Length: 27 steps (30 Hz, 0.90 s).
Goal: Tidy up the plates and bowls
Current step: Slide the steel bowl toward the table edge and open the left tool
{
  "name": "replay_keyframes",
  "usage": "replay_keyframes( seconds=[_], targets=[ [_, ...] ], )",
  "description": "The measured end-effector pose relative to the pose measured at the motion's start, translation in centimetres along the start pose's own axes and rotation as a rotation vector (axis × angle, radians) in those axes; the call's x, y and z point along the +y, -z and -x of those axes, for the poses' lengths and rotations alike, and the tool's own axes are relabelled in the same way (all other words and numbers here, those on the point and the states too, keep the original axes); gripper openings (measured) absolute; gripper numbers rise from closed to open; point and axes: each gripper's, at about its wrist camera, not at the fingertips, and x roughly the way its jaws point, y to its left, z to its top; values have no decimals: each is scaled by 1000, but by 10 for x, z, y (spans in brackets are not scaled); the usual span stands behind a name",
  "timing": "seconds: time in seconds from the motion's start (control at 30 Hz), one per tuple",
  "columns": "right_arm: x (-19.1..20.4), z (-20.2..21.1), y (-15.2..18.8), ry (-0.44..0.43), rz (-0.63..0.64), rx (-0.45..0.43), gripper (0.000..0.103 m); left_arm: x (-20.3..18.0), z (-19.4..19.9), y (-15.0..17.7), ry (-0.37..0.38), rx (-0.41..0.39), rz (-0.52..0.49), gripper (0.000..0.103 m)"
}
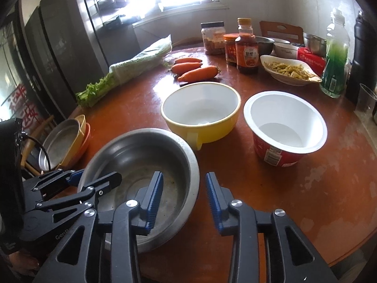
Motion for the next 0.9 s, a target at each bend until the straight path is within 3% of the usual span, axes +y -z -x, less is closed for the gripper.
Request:
replay_keyframes(
  seconds=[0.27, 0.9],
  targets=[
    [-5, 14, -10, -23, -27, -36, 40, 0, 14, -6, -34, -33, 4, 52],
    [-7, 31, -41, -13, -78, -88, 41, -4, 46, -44, -59, -80, -33, 54]
  ],
)
